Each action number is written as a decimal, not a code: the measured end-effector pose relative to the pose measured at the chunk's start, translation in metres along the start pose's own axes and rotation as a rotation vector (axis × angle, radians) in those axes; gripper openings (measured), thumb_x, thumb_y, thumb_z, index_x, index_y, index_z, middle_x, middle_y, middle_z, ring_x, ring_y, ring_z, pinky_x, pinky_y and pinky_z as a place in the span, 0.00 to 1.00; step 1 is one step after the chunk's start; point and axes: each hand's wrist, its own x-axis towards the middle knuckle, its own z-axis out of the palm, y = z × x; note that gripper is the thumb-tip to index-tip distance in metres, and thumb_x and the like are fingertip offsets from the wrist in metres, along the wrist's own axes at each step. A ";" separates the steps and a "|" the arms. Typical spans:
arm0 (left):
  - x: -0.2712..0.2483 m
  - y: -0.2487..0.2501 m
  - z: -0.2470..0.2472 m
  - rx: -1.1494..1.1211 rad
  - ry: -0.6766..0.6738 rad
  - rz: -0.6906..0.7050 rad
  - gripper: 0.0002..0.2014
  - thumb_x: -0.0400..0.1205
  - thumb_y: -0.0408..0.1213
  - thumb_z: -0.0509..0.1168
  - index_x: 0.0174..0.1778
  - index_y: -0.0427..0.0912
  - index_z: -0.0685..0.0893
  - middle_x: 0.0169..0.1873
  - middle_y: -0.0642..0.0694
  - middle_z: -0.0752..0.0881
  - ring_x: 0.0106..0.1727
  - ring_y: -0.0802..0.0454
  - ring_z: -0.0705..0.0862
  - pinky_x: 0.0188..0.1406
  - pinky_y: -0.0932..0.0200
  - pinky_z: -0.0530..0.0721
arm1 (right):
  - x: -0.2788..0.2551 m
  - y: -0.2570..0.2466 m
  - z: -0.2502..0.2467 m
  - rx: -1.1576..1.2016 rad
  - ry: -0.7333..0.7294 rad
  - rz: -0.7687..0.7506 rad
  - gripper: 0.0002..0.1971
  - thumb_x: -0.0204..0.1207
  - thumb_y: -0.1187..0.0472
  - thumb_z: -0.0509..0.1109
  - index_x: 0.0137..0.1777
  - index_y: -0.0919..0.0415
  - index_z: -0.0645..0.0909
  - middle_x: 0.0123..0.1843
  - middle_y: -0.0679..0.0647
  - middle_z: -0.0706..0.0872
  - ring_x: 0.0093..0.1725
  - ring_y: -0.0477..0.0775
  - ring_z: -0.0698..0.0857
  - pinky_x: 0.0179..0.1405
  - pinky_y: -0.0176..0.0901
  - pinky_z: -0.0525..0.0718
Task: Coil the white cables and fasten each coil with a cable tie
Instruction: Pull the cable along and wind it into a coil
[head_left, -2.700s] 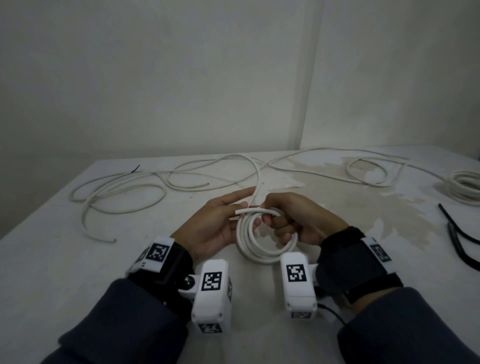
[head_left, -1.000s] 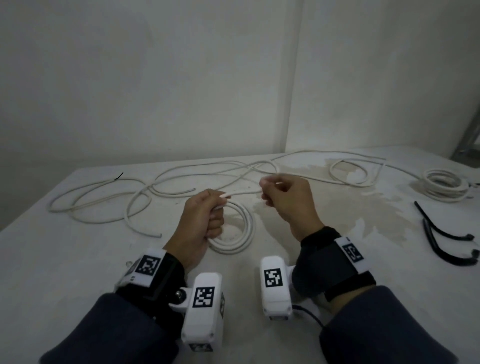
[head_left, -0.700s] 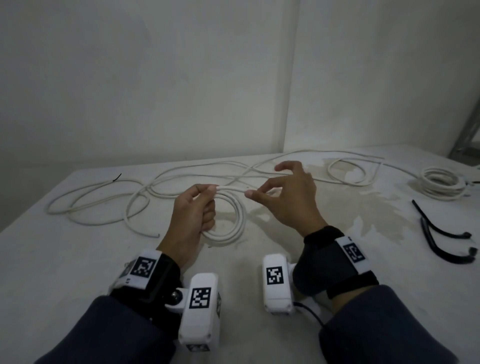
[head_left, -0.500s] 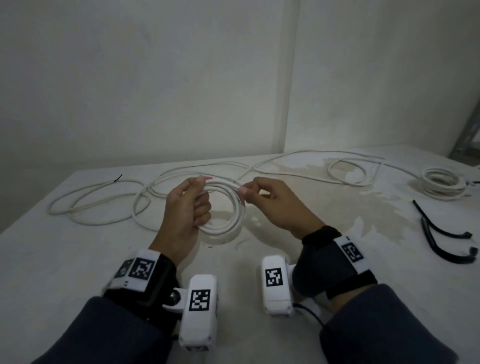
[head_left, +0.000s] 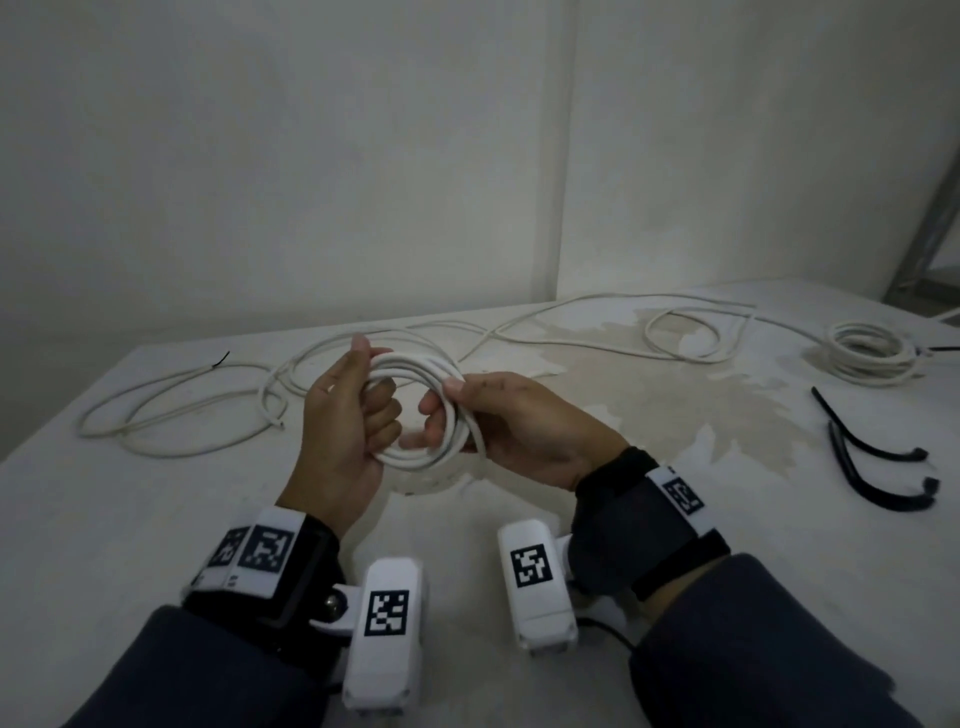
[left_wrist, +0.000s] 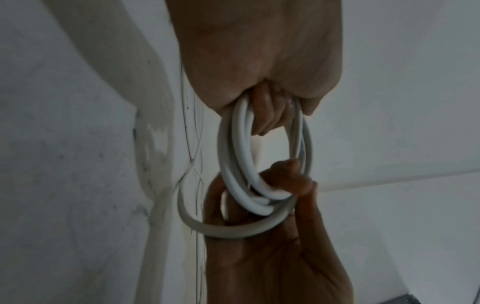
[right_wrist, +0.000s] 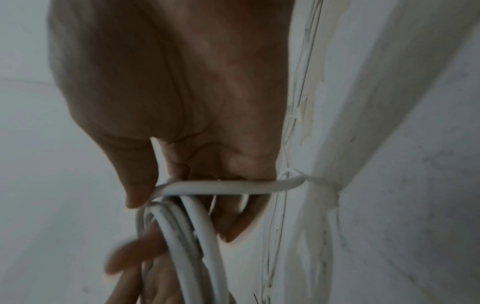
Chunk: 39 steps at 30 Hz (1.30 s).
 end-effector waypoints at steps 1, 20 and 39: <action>0.001 -0.001 0.000 -0.010 0.006 -0.004 0.16 0.87 0.46 0.55 0.33 0.46 0.74 0.14 0.56 0.60 0.13 0.64 0.56 0.08 0.71 0.53 | 0.000 0.000 0.001 0.041 -0.002 -0.011 0.15 0.86 0.63 0.54 0.47 0.69 0.80 0.31 0.55 0.85 0.40 0.53 0.88 0.48 0.39 0.85; -0.010 -0.017 0.007 0.281 -0.109 -0.493 0.30 0.81 0.65 0.54 0.41 0.38 0.80 0.27 0.42 0.82 0.26 0.48 0.80 0.27 0.59 0.80 | 0.013 0.000 -0.017 0.662 0.242 -0.172 0.18 0.86 0.53 0.54 0.37 0.63 0.72 0.19 0.46 0.65 0.19 0.43 0.64 0.20 0.30 0.67; -0.001 -0.014 0.007 -0.081 0.206 0.000 0.10 0.86 0.30 0.59 0.62 0.41 0.73 0.33 0.41 0.82 0.30 0.50 0.89 0.31 0.58 0.88 | 0.020 0.016 -0.021 0.862 0.647 -0.113 0.19 0.88 0.55 0.51 0.35 0.59 0.71 0.21 0.49 0.69 0.24 0.48 0.71 0.34 0.40 0.75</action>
